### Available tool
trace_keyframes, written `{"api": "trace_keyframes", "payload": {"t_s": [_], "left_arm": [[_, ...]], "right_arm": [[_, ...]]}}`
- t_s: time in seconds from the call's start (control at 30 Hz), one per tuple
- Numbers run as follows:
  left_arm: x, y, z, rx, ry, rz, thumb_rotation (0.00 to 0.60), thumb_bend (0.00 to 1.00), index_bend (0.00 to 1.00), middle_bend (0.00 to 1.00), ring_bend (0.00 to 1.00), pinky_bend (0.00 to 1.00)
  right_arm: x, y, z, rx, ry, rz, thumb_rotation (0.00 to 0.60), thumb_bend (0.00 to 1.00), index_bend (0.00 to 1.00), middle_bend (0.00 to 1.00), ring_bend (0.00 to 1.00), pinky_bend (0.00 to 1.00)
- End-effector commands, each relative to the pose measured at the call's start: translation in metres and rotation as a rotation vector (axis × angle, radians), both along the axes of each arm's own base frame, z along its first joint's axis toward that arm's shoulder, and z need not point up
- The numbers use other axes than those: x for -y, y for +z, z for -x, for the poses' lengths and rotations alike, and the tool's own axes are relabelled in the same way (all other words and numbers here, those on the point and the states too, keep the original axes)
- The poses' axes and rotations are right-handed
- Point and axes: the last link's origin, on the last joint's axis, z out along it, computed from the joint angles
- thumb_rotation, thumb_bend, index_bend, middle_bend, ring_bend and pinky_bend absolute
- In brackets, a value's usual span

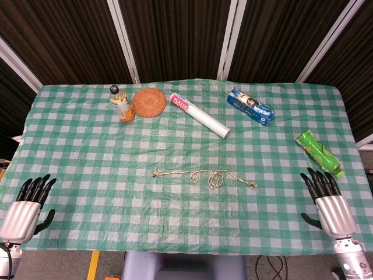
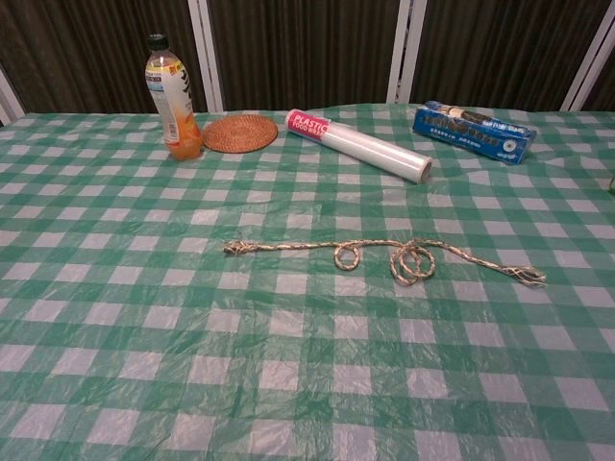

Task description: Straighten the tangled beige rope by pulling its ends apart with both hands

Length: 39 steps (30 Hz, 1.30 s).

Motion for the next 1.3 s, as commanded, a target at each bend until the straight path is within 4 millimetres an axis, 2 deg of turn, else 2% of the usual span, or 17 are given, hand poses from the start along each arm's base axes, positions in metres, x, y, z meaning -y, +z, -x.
{"api": "trace_keyframes", "payload": {"t_s": [0.03, 0.17, 0.27, 0.3, 0.33, 0.53, 0.83, 1.03, 1.3], "left_arm": [[-0.001, -0.004, -0.001, -0.009, -0.001, 0.0, 0.6, 0.44, 0.0, 0.0, 0.0, 0.0], [-0.001, -0.005, -0.001, -0.01, -0.002, 0.003, 0.6, 0.45, 0.0, 0.0, 0.0, 0.0], [-0.006, -0.025, -0.012, 0.047, -0.062, 0.082, 0.6, 0.45, 0.0, 0.0, 0.0, 0.0], [-0.01, -0.038, -0.02, 0.102, -0.093, 0.129, 0.6, 0.45, 0.0, 0.0, 0.0, 0.0], [-0.025, -0.059, -0.03, 0.145, -0.114, 0.185, 0.6, 0.45, 0.0, 0.0, 0.0, 0.0], [-0.064, -0.101, -0.062, 0.145, -0.174, 0.246, 0.6, 0.46, 0.08, 0.0, 0.0, 0.0], [-0.105, -0.145, -0.101, 0.221, -0.228, 0.268, 0.6, 0.46, 0.22, 0.0, 0.0, 0.0], [-0.126, -0.173, -0.113, 0.213, -0.219, 0.282, 0.6, 0.46, 0.33, 0.0, 0.0, 0.0], [-0.146, -0.206, -0.128, 0.222, -0.218, 0.318, 0.6, 0.46, 0.39, 0.03, 0.0, 0.0]], "right_arm": [[0.0, 0.001, 0.0, 0.003, 0.0, 0.008, 0.6, 0.18, 0.0, 0.0, 0.0, 0.0], [0.0, 0.002, 0.0, 0.004, 0.0, 0.009, 0.6, 0.18, 0.0, 0.0, 0.0, 0.0], [-0.003, 0.004, -0.001, 0.013, 0.002, 0.016, 0.6, 0.18, 0.0, 0.0, 0.0, 0.0], [-0.003, 0.005, -0.002, 0.013, 0.005, 0.02, 0.6, 0.18, 0.0, 0.0, 0.0, 0.0], [-0.003, 0.005, -0.002, 0.012, 0.006, 0.019, 0.6, 0.18, 0.0, 0.0, 0.0, 0.0], [-0.002, 0.002, -0.002, 0.002, 0.002, 0.008, 0.6, 0.18, 0.0, 0.0, 0.0, 0.0], [-0.002, 0.0, -0.001, -0.009, -0.004, 0.004, 0.6, 0.18, 0.0, 0.0, 0.0, 0.0], [0.0, -0.001, 0.002, -0.021, -0.023, 0.004, 0.6, 0.18, 0.0, 0.0, 0.0, 0.0], [0.002, -0.002, 0.004, -0.03, -0.041, 0.004, 0.6, 0.18, 0.0, 0.0, 0.0, 0.0]]}}
